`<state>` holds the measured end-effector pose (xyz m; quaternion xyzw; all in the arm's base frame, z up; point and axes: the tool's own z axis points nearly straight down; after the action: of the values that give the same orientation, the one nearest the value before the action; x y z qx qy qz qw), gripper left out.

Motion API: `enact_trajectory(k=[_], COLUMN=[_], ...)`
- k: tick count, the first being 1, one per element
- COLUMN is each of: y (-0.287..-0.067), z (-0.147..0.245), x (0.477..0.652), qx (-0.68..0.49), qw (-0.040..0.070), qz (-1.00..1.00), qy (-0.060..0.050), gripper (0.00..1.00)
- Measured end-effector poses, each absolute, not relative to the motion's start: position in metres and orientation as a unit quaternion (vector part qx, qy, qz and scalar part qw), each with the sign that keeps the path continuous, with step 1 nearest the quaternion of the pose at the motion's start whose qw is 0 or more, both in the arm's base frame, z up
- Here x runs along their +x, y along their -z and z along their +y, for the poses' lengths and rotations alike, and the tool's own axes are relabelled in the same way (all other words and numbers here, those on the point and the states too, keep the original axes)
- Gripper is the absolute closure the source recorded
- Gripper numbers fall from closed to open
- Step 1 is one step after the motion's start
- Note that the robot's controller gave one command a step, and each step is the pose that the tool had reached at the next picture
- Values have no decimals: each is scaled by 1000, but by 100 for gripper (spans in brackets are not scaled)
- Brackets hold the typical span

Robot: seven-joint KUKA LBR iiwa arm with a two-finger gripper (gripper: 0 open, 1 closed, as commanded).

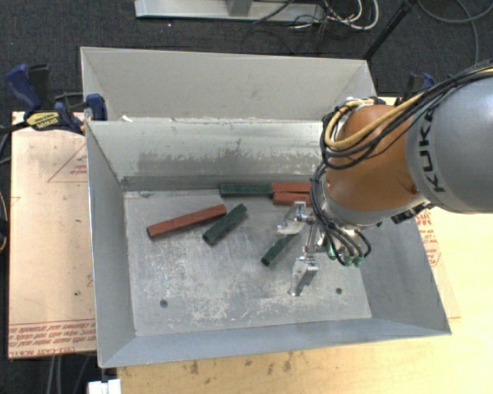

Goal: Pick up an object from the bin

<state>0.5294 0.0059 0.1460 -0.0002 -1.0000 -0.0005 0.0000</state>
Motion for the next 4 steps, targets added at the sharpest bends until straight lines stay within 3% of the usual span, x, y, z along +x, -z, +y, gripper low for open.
enact_trajectory(k=[1, 2, 3, 4], y=[-88, -87, -129, -117], z=[-23, -23, -25, -18], x=[562, 562, 556, 559], qx=[22, 22, 25, 51], qw=[-10, -10, 1, -1], qz=[-1000, -1000, -1000, -999], qy=[0, 1, 1, 0], gripper=[100, 100, 100, 0])
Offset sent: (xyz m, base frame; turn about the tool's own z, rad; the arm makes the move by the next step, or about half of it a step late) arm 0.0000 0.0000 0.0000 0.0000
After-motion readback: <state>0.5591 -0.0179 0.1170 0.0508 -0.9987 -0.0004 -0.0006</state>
